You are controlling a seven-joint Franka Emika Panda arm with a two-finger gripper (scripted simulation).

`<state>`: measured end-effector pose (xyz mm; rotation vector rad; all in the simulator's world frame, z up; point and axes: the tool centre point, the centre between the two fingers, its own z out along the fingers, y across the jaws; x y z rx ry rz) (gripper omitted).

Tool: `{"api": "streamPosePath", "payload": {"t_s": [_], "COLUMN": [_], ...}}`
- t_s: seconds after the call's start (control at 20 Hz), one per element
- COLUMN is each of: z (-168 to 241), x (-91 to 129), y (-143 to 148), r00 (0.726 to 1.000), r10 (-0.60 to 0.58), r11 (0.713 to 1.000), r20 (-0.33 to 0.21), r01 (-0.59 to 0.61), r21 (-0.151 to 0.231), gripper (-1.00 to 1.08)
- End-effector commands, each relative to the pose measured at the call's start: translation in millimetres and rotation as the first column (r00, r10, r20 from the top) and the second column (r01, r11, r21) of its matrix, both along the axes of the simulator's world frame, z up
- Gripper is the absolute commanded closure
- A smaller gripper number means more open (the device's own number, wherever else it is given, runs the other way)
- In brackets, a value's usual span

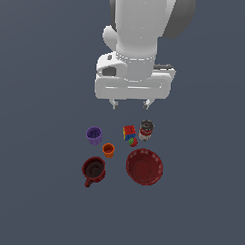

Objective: Pick up a designated object from a clutter of objects.

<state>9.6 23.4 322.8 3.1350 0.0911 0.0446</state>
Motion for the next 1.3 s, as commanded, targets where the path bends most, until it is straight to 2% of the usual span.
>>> {"api": "streamPosePath", "payload": {"t_s": [0.0, 0.35, 0.65, 0.95, 1.25], "z": [0, 0, -5, -24, -56], "x": [0, 1, 3, 10, 20], "y": [0, 11, 12, 15, 23], "r00": [1.000, 1.000, 1.000, 0.999, 0.994], "r10": [0.000, 0.005, 0.013, 0.045, 0.108], "r11": [1.000, 1.000, 1.000, 0.998, 0.984], "r20": [0.000, -0.005, -0.006, -0.010, -0.017], "r01": [0.000, -0.005, -0.013, -0.045, -0.109], "r21": [0.000, 0.016, 0.000, -0.052, -0.138], "gripper": [-0.20, -0.20, -0.20, -0.20, -0.20]}}
